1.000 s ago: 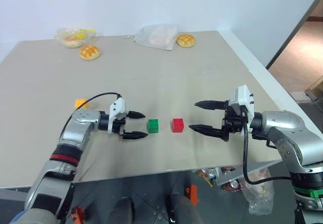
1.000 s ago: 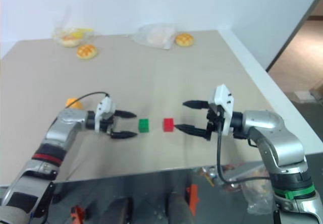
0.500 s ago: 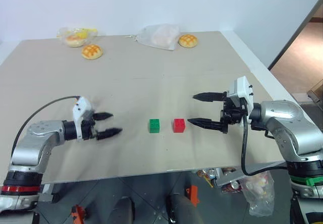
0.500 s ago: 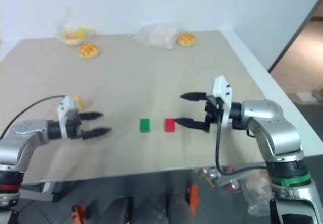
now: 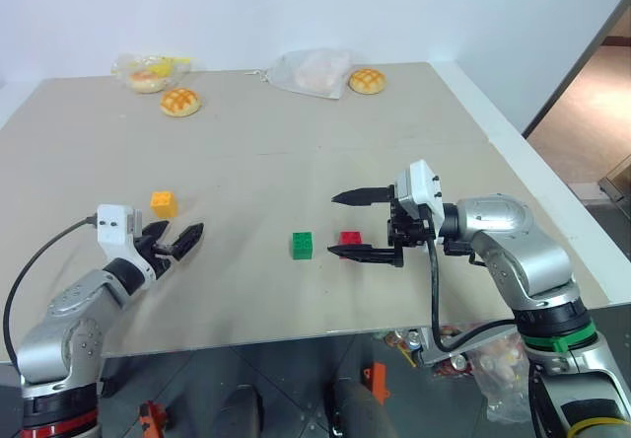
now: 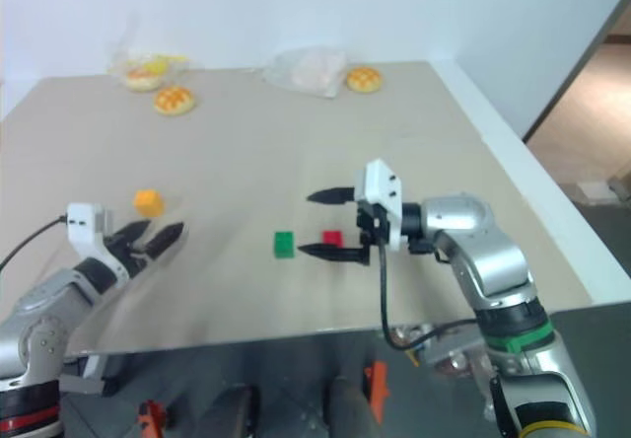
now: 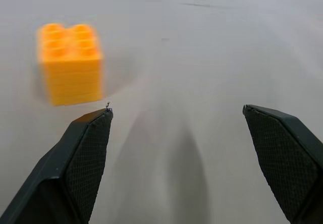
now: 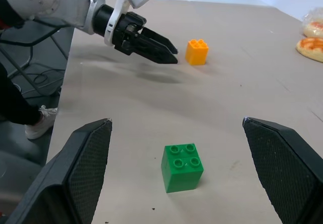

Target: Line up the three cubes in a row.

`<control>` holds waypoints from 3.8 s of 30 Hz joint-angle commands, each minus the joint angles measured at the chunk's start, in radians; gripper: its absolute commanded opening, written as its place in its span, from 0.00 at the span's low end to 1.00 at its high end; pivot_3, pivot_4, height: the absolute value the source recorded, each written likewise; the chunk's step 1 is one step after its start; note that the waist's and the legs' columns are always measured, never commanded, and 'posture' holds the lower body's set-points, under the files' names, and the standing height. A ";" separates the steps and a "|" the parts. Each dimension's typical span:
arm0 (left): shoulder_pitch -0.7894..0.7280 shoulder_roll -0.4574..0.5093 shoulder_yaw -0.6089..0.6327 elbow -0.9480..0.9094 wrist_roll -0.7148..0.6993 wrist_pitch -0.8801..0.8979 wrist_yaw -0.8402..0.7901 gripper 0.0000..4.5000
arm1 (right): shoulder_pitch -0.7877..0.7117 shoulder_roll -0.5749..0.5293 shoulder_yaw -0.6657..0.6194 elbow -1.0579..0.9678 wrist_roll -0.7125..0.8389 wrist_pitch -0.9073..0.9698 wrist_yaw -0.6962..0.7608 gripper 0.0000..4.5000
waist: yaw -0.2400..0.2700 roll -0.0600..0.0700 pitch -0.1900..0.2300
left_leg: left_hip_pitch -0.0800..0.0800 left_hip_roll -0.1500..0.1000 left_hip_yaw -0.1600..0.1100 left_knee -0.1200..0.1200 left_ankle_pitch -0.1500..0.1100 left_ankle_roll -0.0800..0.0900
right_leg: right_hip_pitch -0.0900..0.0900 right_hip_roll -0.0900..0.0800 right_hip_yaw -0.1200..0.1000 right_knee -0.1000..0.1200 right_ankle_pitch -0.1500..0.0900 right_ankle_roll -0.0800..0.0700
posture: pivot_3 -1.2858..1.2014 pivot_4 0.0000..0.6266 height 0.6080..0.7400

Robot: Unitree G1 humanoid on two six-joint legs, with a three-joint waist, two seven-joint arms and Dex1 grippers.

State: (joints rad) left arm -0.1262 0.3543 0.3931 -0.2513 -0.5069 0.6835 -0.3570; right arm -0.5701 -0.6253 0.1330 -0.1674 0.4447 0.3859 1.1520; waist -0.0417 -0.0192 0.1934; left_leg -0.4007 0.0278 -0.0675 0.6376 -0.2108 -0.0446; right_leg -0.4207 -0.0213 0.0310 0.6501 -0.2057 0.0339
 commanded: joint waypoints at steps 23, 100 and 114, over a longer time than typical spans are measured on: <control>-0.281 0.034 -0.076 0.420 0.196 -0.198 0.124 0.95 | 0.011 -0.022 -0.034 -0.054 0.002 -0.016 -0.024 0.96 | 0.005 -0.001 0.000 | 0.001 0.000 0.000 0.000 0.001 0.000 | 0.000 0.001 0.000 0.000 0.002 -0.001 | 0.52 0.24 1.00; -0.540 0.237 -0.467 1.002 0.248 -0.908 -1.210 0.30 | 0.040 0.002 -0.145 -0.089 0.077 0.095 -0.196 0.96 | -0.003 0.000 0.000 | -0.003 0.001 0.000 -0.003 0.003 -0.003 | -0.004 0.002 0.000 -0.001 0.002 -0.002 | 0.52 0.24 1.00; -0.551 0.222 -0.440 1.059 0.269 -0.964 -1.145 0.67 | 0.035 -0.004 -0.150 -0.081 0.079 0.095 -0.191 0.96 | -0.003 -0.001 0.000 | -0.003 0.001 0.000 -0.002 0.004 -0.001 | -0.003 0.002 0.000 -0.001 0.003 -0.001 | 0.52 0.24 1.00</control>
State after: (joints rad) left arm -0.6748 0.5520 -0.0762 0.8292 -0.2320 -0.2845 -1.4962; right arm -0.5212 -0.6173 0.0177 -0.2150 0.5067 0.4903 0.9573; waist -0.0447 -0.0197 0.1932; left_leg -0.4037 0.0291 -0.0676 0.6359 -0.2071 -0.0458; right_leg -0.4241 -0.0192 0.0311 0.6494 -0.2025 0.0326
